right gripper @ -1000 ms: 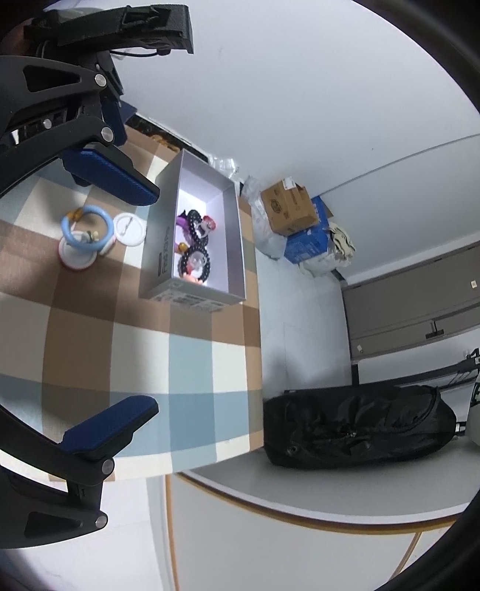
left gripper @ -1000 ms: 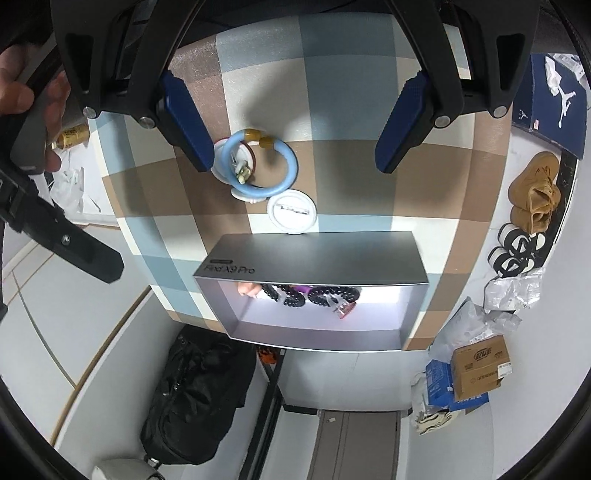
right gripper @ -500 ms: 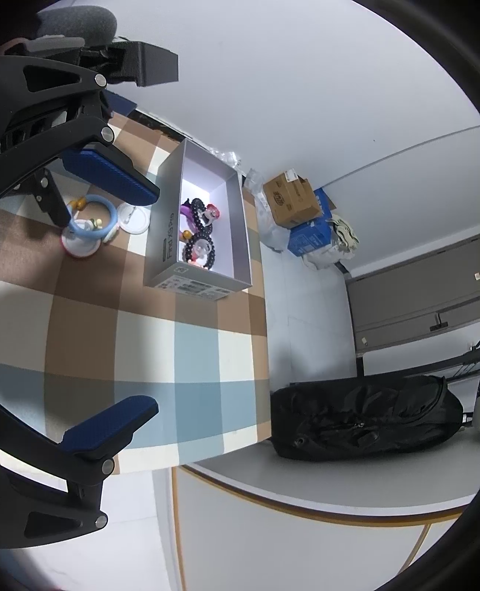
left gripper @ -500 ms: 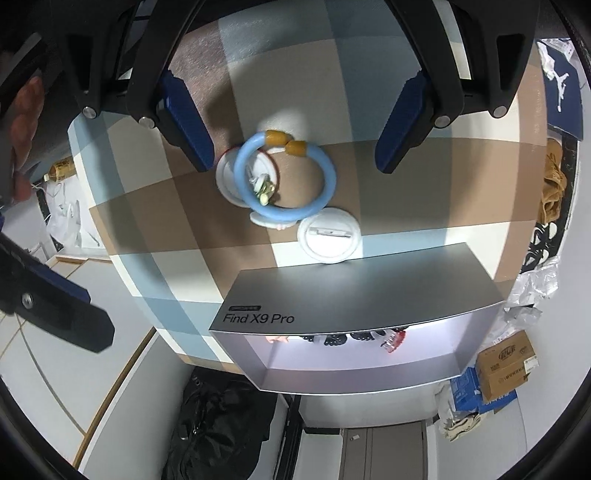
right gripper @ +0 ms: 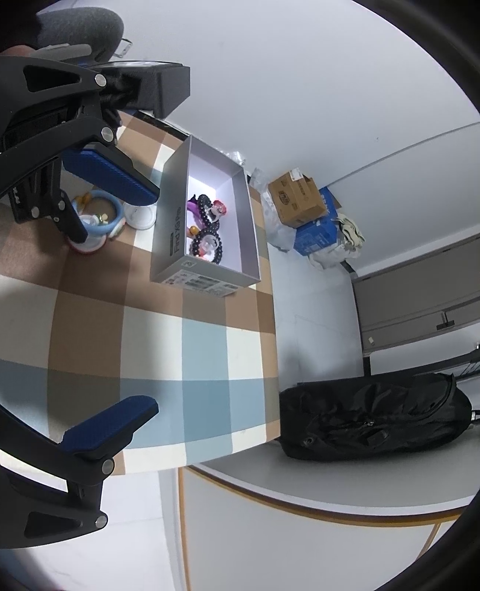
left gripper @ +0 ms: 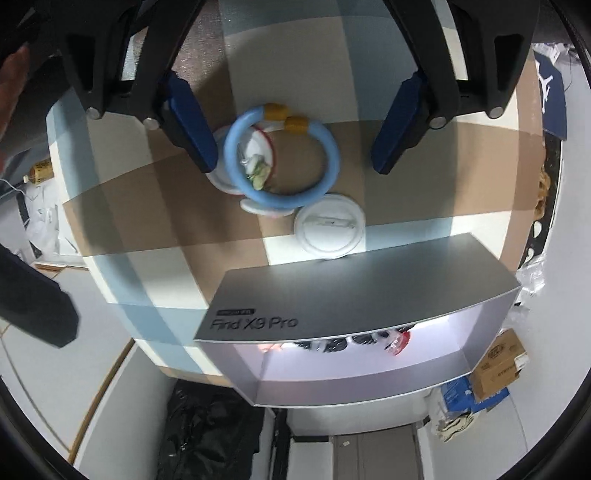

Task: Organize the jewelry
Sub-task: 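Grasp the blue ring with gold beads with the left tool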

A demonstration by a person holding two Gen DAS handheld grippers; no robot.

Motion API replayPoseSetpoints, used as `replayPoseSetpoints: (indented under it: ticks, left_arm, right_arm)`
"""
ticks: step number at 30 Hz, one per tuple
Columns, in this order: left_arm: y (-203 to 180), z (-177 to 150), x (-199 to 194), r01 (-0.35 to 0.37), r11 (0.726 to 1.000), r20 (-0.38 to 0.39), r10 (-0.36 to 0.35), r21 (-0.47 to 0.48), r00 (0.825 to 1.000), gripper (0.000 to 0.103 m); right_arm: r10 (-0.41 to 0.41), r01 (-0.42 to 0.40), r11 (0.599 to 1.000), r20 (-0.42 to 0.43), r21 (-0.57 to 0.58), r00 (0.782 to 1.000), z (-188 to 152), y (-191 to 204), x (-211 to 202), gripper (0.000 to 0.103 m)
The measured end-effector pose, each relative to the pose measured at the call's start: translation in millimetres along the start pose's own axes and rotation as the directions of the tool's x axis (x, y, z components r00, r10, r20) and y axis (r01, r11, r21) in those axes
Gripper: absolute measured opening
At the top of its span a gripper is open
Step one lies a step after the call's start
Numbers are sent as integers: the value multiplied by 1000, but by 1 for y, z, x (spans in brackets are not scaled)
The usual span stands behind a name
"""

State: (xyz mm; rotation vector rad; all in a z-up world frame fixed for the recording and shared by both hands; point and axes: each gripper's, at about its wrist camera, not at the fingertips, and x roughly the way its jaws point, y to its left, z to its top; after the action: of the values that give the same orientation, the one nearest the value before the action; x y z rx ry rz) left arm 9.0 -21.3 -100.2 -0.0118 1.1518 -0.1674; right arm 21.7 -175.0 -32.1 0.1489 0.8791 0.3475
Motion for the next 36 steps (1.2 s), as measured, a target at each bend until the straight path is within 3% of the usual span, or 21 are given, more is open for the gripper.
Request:
replayPoseSetpoints:
  ticks: [5, 14, 21, 26, 32, 36]
  left_arm:
    - [1, -2, -3, -5, 1000, 12, 5, 8, 1000, 57]
    - [8, 3, -5, 73, 997, 6, -73, -32, 997, 57]
    - [13, 10, -15, 129, 989, 45, -126, -72, 991, 57]
    - [25, 15, -24, 182, 974, 81, -172, -137, 982, 57]
    - [46, 24, -40, 265, 937, 154, -234, -228, 960, 57]
    - [57, 22, -50, 284, 924, 191, -240, -256, 952, 57]
  right_arm:
    - [2, -2, 1000, -8, 10, 1000, 0, -2, 1, 103]
    - [-4, 5, 1000, -6, 31, 1000, 1, -7, 1, 103]
    - [-18, 18, 1000, -11, 22, 1000, -1, -7, 1, 103]
    - [-24, 25, 999, -26, 29, 999, -4, -11, 5, 103]
    - [-37, 39, 999, -48, 34, 998, -7, -13, 10, 103]
    - [-29, 33, 999, -89, 41, 996, -13, -14, 13, 103]
